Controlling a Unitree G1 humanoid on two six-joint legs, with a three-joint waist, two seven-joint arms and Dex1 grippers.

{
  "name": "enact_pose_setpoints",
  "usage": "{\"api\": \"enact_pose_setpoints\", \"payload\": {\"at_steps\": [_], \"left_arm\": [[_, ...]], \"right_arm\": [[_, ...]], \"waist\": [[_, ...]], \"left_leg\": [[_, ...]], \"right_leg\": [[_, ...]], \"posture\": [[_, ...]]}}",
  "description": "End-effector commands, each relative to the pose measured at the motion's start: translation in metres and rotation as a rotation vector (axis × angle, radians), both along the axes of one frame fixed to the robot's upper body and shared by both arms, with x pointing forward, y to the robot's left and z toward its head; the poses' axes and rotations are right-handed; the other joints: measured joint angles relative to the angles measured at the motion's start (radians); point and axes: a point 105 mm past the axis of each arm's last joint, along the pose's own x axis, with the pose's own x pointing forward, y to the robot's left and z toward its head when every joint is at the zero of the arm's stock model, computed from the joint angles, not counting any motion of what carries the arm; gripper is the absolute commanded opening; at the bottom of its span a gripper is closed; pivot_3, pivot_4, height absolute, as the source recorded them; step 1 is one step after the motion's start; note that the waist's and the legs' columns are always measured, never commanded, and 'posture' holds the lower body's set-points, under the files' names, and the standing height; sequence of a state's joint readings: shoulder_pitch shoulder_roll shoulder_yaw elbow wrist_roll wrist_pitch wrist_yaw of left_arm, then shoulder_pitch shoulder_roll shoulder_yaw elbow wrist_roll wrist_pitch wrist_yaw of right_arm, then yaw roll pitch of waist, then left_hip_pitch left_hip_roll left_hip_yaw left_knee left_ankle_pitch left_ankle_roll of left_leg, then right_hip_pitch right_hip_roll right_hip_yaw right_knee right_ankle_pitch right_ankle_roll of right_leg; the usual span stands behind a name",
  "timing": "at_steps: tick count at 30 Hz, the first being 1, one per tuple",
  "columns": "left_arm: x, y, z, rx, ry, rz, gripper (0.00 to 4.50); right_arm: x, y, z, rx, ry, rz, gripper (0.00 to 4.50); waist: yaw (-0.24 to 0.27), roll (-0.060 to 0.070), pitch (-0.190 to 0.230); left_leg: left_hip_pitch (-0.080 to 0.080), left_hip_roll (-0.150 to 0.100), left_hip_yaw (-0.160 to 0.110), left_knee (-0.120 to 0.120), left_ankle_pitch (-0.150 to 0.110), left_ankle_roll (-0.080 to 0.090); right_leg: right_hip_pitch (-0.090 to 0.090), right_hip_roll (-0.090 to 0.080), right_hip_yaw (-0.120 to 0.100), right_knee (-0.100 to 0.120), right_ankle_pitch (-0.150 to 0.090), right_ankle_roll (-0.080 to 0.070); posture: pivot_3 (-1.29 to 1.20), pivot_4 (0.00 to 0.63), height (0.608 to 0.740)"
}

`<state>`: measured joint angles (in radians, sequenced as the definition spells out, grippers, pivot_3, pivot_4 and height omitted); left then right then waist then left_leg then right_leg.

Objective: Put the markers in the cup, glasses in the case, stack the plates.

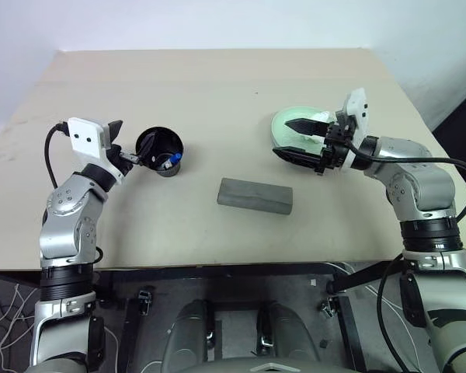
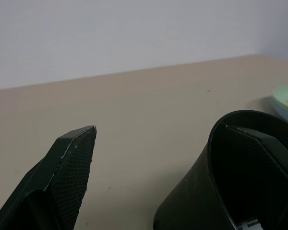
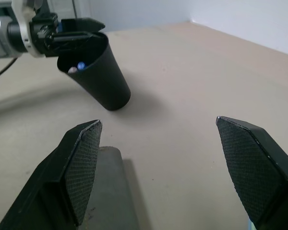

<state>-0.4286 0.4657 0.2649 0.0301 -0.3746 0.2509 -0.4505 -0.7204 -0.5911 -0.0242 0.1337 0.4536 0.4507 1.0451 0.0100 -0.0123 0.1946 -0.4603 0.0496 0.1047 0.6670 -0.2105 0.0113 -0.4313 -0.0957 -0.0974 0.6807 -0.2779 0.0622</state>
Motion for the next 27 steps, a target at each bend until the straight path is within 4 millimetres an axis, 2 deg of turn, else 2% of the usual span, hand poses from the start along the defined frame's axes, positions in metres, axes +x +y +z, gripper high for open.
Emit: {"api": "enact_pose_setpoints", "payload": {"at_steps": [1, 7, 17, 23, 27], "left_arm": [[0.002, 0.007, 0.017, -0.014, -0.052, 0.036, 4.46], [0.008, 0.016, 0.025, -0.056, -0.064, 0.085, 4.46], [0.012, 0.006, 0.031, -0.059, -0.096, 0.067, 4.46], [0.008, 0.008, 0.034, -0.062, -0.111, 0.063, 4.46], [-0.002, 0.004, 0.037, -0.06, -0.124, 0.0, 4.46]], "right_arm": [[-0.002, 0.001, 0.012, 0.009, -0.058, 0.008, 4.01], [-0.002, 0.0, 0.011, 0.008, -0.066, -0.001, 4.01], [-0.001, -0.001, 0.007, -0.001, -0.08, -0.012, 4.01], [-0.002, -0.001, 0.007, 0.005, -0.08, -0.01, 4.01], [-0.002, -0.001, 0.011, 0.032, -0.073, -0.003, 4.01]], "waist": [[0.001, 0.0, 0.0], [0.0, 0.0, 0.0], [0.0, 0.0, 0.0], [0.0, 0.0, 0.0], [-0.001, 0.0, 0.0]], "left_leg": [[0.0, 0.0, 0.0, 0.0, 0.0, 0.0], [0.0, 0.0, 0.0, 0.0, 0.0, 0.0], [0.0, 0.0, 0.0, 0.0, 0.0, 0.0], [0.0, 0.0, 0.0, 0.0, 0.0, 0.0], [0.0, 0.0, 0.0, 0.0, 0.0, 0.0]], "right_leg": [[0.0, 0.0, 0.0, 0.0, 0.0, 0.0], [0.0, 0.0, 0.0, 0.0, 0.0, 0.0], [0.0, 0.0, 0.0, 0.0, 0.0, 0.0], [0.0, 0.0, 0.0, 0.0, 0.0, 0.0], [0.0, 0.0, 0.0, 0.0, 0.0, 0.0]], "posture": [[0.0, 0.15, 0.701], [0.0, 0.15, 0.701], [0.0, 0.15, 0.701], [0.0, 0.15, 0.701], [0.0, 0.15, 0.701]]}}
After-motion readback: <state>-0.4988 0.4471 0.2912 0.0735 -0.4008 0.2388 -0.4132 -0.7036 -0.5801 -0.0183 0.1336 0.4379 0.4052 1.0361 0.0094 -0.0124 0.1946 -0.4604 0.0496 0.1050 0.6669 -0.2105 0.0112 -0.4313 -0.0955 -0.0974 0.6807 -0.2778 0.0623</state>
